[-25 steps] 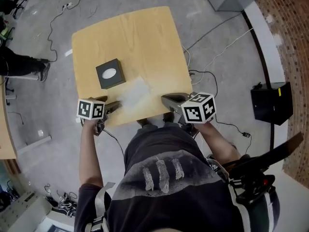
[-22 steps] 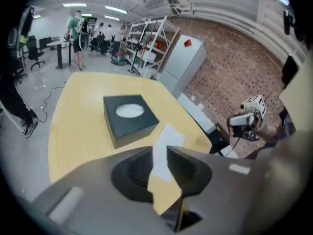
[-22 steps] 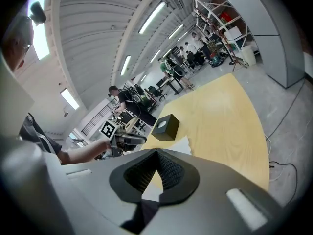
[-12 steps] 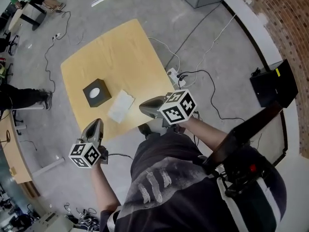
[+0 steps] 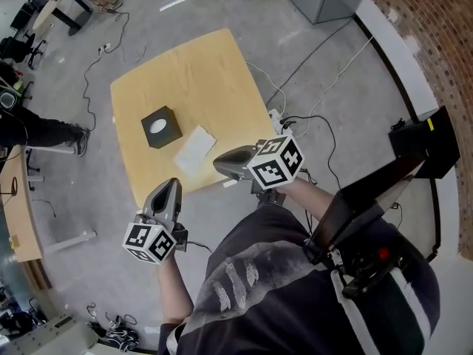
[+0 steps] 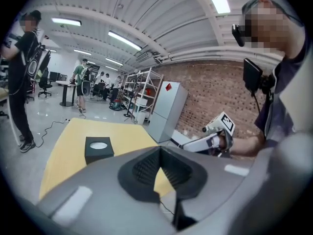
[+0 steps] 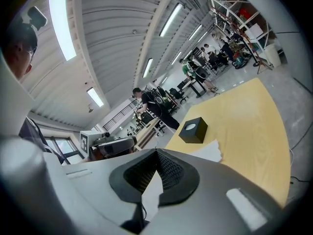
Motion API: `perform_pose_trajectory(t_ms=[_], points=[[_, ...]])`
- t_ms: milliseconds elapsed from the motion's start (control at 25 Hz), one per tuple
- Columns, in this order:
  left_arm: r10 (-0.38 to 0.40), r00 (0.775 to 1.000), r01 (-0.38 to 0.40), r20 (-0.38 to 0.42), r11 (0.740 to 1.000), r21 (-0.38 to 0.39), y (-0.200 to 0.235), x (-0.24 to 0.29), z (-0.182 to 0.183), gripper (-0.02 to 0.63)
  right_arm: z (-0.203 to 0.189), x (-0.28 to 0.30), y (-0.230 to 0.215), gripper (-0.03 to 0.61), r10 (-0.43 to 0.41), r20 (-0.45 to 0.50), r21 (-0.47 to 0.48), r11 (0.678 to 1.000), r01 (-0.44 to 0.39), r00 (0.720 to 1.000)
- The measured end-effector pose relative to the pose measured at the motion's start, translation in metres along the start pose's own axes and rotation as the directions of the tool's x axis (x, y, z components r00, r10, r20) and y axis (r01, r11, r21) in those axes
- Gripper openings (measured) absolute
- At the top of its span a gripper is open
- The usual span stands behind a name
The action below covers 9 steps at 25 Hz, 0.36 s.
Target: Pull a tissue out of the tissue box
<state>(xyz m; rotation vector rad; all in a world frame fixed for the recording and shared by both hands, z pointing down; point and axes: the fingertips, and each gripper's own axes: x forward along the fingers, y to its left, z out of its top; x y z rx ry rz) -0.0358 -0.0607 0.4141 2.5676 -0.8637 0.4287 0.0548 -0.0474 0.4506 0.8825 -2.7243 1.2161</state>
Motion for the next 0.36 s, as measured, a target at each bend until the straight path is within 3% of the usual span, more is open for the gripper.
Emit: perform_pose_trajectory(t_ms=[160, 360], points=[[-0.049, 0.998, 0.049, 0.025, 0.999, 0.001, -0.027, -0.04, -0.009, 0.003, -0.006, 0.008, 0.049, -0.003, 0.006, 0.0, -0.034, 0.999, -0.006, 1.0], [-0.043, 0.997, 0.043, 0.061, 0.999, -0.012, -0.025, -0.115, -0.033, 0.003, -0.041, 0.038, 0.111, -0.003, 0.035, 0.002, -0.035, 0.999, -0.034, 0.999]])
